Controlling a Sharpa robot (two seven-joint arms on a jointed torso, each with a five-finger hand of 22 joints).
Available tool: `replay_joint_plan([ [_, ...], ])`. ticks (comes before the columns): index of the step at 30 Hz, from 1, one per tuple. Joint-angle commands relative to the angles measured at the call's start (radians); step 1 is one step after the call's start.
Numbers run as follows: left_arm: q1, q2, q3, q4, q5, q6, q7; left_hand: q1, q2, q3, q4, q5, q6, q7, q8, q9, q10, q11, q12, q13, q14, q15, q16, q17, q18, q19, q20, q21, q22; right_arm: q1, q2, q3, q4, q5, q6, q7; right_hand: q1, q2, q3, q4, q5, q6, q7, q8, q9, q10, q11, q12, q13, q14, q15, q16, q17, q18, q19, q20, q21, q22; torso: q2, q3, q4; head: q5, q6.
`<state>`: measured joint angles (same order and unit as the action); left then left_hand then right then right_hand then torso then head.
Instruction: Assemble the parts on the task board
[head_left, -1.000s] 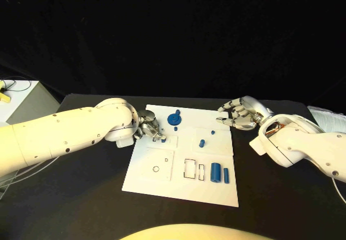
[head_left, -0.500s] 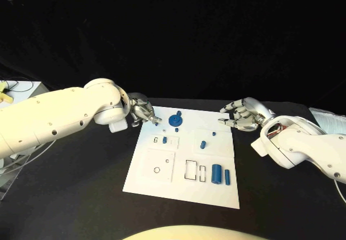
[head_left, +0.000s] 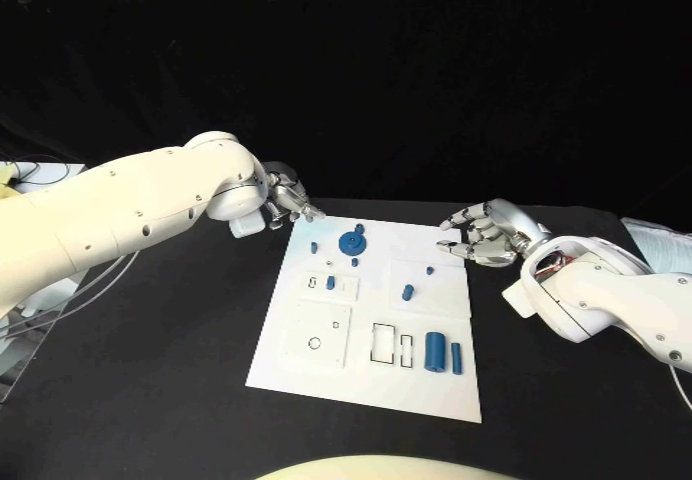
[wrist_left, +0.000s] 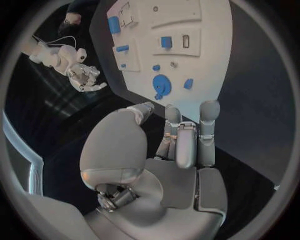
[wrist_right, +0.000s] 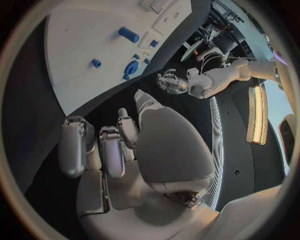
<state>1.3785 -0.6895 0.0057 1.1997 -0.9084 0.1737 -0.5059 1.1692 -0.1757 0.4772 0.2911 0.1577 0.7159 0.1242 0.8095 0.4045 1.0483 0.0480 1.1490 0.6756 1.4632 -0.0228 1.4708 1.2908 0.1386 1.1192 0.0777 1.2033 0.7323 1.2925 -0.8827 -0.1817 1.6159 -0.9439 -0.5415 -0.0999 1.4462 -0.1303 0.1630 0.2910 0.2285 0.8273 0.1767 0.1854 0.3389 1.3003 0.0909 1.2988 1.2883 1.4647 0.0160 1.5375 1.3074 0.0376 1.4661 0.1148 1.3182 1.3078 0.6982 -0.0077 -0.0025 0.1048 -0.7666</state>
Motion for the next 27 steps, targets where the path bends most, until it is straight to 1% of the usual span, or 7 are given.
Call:
replay_joint_plan([
  [1, 0.002, 0.027, -0.002, -0.048, -0.032, 0.042, 0.017, 0.007, 0.003, -0.006, -0.001, 0.005, -0.007, 0.0, -0.004, -0.001, -0.005, -0.001, -0.004, -0.002, 0.0, 0.006, -0.002, -0.001, 0.017, -0.002, 0.003, -0.003, -0.002, -0.001, 0.0, 0.0, 0.004, -0.004, 0.009, 0.009, -0.009, 0.001, 0.007, -0.002, 0.005, 0.007, 0.001, 0.003, -0.001, 0.004, 0.0, 0.004, -0.001, 0.086, -0.004, -0.006, 0.19, 0.02, 0.001, -0.002, -0.004, 0.089, 0.007, -0.0009, 0.0, 0.003, 0.003],
  [5, -0.001, 0.055, -0.004, -0.098, -0.039, 0.057, 0.019, 0.008, 0.004, -0.005, -0.001, 0.006, -0.008, 0.0, -0.004, -0.001, -0.005, -0.001, -0.003, 0.0, 0.0, 0.006, -0.001, 0.0, 0.017, -0.002, 0.003, -0.003, -0.001, -0.001, 0.0, 0.0, 0.007, -0.004, 0.008, 0.009, -0.009, 0.001, 0.007, -0.002, 0.005, 0.007, 0.001, 0.003, -0.001, 0.004, 0.0, 0.004, -0.001, 0.086, -0.004, -0.006, 0.19, 0.02, 0.001, -0.002, -0.004, 0.089, 0.009, -0.0006, -0.0007, 0.006, 0.004],
  [10, -0.004, 0.086, -0.008, -0.155, -0.043, 0.081, 0.024, 0.01, 0.006, -0.005, -0.002, 0.006, -0.009, 0.0, -0.004, -0.002, -0.007, 0.0, -0.005, -0.004, 0.0, 0.006, -0.001, 0.001, 0.017, -0.002, 0.004, -0.004, -0.002, 0.0, 0.001, 0.0, 0.008, -0.004, 0.008, 0.008, -0.01, 0.002, 0.009, -0.002, 0.006, 0.007, 0.001, 0.003, -0.001, 0.003, 0.0, 0.003, -0.003, 0.086, -0.004, -0.006, 0.189, 0.02, 0.001, -0.002, -0.005, 0.088, 0.01, -0.0023, -0.0013, 0.006, 0.007],
  [12, -0.005, 0.098, -0.01, -0.176, -0.044, 0.089, 0.028, 0.009, 0.006, -0.006, -0.001, 0.005, -0.011, 0.001, -0.005, -0.003, -0.008, 0.0, -0.005, -0.004, 0.001, 0.007, -0.001, 0.002, 0.017, -0.001, 0.004, -0.004, -0.001, 0.0, 0.002, 0.0, 0.008, -0.004, 0.008, 0.008, -0.01, 0.002, 0.009, -0.002, 0.006, 0.007, 0.001, 0.003, -0.001, 0.003, 0.0, 0.003, -0.003, 0.086, -0.004, -0.006, 0.189, 0.02, 0.001, -0.002, -0.005, 0.088, 0.009, -0.0024, -0.0009, 0.006, 0.005],
  [16, -0.006, 0.128, -0.018, -0.228, -0.044, 0.12, 0.041, -0.003, 0.006, -0.015, 0.002, 0.001, -0.015, 0.004, -0.007, -0.006, -0.009, 0.003, -0.003, -0.002, 0.002, 0.01, 0.001, 0.006, 0.016, 0.001, 0.007, -0.004, 0.002, 0.0, 0.005, 0.0, 0.007, -0.004, 0.008, 0.009, -0.011, 0.003, 0.009, -0.001, 0.007, 0.007, 0.001, 0.003, -0.001, 0.003, 0.0, 0.003, -0.003, 0.085, -0.004, -0.006, 0.189, 0.02, 0.001, -0.002, -0.006, 0.088, 0.01, -0.0027, -0.0023, 0.008, 0.005],
  [17, -0.007, 0.134, -0.021, -0.239, -0.044, 0.129, 0.044, -0.026, 0.003, -0.031, 0.003, -0.004, -0.026, 0.005, -0.016, -0.013, -0.009, 0.005, -0.001, -0.002, 0.003, 0.012, 0.003, 0.011, 0.016, 0.004, 0.009, -0.003, 0.006, 0.0, 0.005, 0.0, 0.007, -0.004, 0.008, 0.009, -0.011, 0.003, 0.009, -0.001, 0.007, 0.007, 0.001, 0.003, -0.001, 0.003, 0.0, 0.003, -0.003, 0.085, -0.004, -0.006, 0.189, 0.02, 0.001, -0.002, -0.006, 0.088, 0.01, -0.0028, -0.0023, 0.008, 0.005],
  [27, -0.018, 0.166, -0.039, -0.294, -0.043, 0.172, 0.055, -0.043, -0.005, -0.056, 0.002, -0.007, -0.034, 0.005, -0.023, -0.02, -0.011, 0.006, 0.002, -0.003, 0.005, 0.013, 0.006, 0.017, 0.015, 0.007, 0.011, -0.002, 0.009, 0.0, 0.007, 0.0, 0.01, -0.004, 0.005, 0.011, -0.011, 0.003, 0.009, -0.001, 0.007, 0.007, 0.001, 0.003, -0.001, 0.003, 0.0, 0.003, -0.003, 0.085, -0.004, -0.006, 0.189, 0.02, 0.001, -0.002, -0.006, 0.088, 0.009, -0.0027, 0.0005, 0.007, 0.001],
])
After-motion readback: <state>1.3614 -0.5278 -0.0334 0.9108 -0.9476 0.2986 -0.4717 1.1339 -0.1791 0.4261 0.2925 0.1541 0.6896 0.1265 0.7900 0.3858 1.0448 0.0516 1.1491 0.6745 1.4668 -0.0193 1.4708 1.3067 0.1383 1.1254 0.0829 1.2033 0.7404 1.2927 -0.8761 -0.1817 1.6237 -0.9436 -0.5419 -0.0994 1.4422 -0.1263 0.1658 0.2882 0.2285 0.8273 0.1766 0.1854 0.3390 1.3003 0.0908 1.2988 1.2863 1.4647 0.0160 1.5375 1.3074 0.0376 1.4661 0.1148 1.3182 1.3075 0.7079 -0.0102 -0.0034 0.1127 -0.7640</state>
